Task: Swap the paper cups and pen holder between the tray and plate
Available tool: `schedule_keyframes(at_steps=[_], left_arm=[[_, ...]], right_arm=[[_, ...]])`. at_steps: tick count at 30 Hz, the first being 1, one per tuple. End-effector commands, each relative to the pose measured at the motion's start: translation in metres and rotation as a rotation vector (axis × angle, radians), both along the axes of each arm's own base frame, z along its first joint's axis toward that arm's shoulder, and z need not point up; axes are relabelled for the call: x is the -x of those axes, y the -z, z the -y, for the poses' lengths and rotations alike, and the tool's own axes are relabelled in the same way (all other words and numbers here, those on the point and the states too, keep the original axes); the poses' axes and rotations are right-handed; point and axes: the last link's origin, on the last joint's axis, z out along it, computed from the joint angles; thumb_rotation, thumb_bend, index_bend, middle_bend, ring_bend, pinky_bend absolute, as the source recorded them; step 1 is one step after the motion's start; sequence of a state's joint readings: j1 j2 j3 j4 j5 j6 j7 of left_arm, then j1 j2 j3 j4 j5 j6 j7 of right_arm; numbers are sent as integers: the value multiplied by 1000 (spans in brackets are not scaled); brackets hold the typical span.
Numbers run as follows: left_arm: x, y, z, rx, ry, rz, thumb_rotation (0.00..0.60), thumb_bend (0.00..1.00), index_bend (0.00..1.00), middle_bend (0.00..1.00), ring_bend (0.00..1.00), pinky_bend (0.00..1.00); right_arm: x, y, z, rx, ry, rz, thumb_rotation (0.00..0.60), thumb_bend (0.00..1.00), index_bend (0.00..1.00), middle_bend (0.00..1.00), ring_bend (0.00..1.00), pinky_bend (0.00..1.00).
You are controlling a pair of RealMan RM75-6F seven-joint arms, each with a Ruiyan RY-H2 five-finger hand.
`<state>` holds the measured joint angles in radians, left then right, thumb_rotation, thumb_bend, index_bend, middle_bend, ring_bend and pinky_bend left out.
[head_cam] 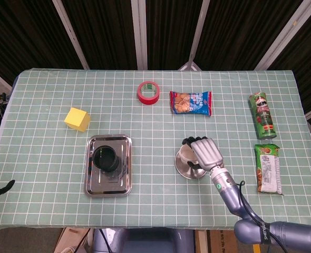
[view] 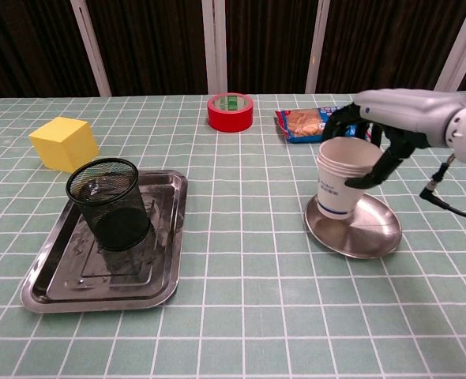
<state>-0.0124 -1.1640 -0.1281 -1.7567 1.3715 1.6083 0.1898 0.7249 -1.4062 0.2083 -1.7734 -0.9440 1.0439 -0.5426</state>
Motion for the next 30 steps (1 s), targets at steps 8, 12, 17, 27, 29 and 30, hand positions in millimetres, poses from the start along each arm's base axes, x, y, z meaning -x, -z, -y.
schedule_keyframes(at_steps=[8, 12, 17, 27, 29, 30], left_arm=[[5, -3, -3, -9, -25, -10, 600, 69, 171, 0, 0, 96], [6, -3, -3, -10, -32, -11, 600, 69, 171, 0, 0, 96], [6, -3, -4, -10, -35, -12, 600, 69, 171, 0, 0, 96], [7, -5, -5, -12, -31, -13, 600, 69, 171, 0, 0, 96], [8, -5, -5, -12, -33, -14, 600, 69, 171, 0, 0, 96], [8, -6, -5, -13, -35, -13, 600, 69, 171, 0, 0, 96]], right_arm=[[-64, 19, 34, -15, -59, 105, 600, 355, 389, 349, 436, 401], [-68, 37, 38, -41, -49, 104, 600, 356, 388, 349, 436, 401], [-66, 54, 44, -61, -32, 113, 600, 359, 389, 349, 436, 401], [-60, 73, 48, -86, -56, 125, 600, 169, 267, 199, 217, 159], [-59, 73, 46, -114, -60, 116, 600, 50, 126, 74, 66, 47], [-58, 72, 45, -126, -63, 106, 600, 21, 65, 34, 24, 18]])
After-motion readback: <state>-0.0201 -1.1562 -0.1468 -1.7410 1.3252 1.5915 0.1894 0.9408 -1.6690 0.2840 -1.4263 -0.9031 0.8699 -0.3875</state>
